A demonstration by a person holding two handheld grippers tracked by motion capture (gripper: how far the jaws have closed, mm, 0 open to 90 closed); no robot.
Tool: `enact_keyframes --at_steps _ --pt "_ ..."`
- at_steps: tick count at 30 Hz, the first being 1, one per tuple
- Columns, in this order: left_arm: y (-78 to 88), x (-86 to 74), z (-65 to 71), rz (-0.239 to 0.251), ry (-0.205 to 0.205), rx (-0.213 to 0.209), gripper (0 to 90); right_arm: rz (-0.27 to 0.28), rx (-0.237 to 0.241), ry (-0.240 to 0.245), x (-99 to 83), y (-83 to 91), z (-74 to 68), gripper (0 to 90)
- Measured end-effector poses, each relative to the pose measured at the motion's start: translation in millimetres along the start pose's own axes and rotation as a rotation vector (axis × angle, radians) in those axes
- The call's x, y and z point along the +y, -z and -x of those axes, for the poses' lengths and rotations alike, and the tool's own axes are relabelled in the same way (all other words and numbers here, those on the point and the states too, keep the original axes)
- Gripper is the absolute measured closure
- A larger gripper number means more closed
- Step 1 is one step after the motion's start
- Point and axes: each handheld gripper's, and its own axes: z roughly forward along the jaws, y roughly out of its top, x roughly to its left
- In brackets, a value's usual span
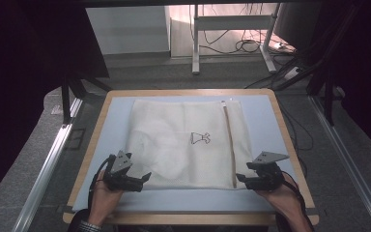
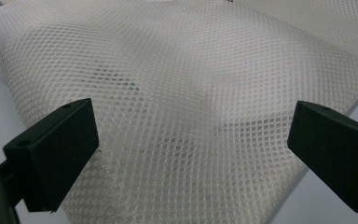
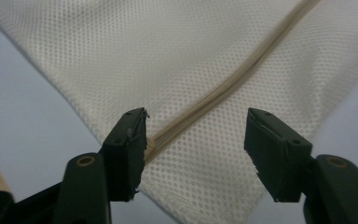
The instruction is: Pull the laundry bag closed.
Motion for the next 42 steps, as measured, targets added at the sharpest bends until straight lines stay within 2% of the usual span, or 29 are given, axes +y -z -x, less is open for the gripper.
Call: enact_keyframes --at_steps 1,3,5,6,7,8,12,15,16,23,26,36,42 --pt "0.0 0.0 0.0 0.0 0.0 0.0 1.5 0.0 0.0 0.0 0.0 0.0 0.0 40.0" --pt "-0.3 0.0 0.3 -0.002 -0.002 0.001 1.5 -0.027 0.03 0.002 0.0 -3.7 -1.3 45.3" --pt "-0.5 0.1 0.5 -0.003 -0.003 0.0 1.5 -0.029 0.035 0.004 0.0 -4.9 -1.8 46.9" --pt "-0.6 0.1 0.5 -0.004 -0.004 0.0 1.5 -0.029 0.059 0.007 0.6 -6.8 -2.5 50.4" --pt "-0.6 0.1 0.5 -0.004 -0.004 0.0 1.5 -0.029 0.059 0.007 0.6 -6.8 -2.5 50.4" --pt "-0.7 0.1 0.5 -0.005 -0.004 0.0 1.5 -0.026 0.07 0.018 1.4 -8.7 -4.0 55.0" --pt "-1.4 0.2 1.2 -0.005 -0.007 0.001 1.5 -0.026 0.101 0.054 3.5 -11.7 -6.6 62.0" --pt "-1.7 0.2 1.5 -0.007 -0.009 0.001 1.5 -0.029 0.114 0.069 4.1 -14.1 -7.2 63.2" --pt "-1.9 0.4 1.7 -0.009 -0.011 0.001 1.5 -0.045 0.129 0.081 3.7 -17.9 -6.8 63.8" --pt "-2.6 0.4 2.1 -0.013 -0.015 0.0 1.5 -0.069 0.156 0.076 2.8 -22.9 -4.0 64.8" --pt "-2.8 0.6 2.3 -0.016 -0.021 0.0 1.5 -0.088 0.185 0.078 1.9 -25.2 -3.9 67.7" --pt "-3.4 0.5 2.8 -0.026 -0.033 0.0 1.5 -0.099 0.189 0.138 3.9 -18.5 -9.7 79.7" --pt "-3.1 0.6 3.0 -0.024 -0.033 0.001 1.5 -0.128 0.192 0.178 2.9 -16.9 -14.4 82.2"
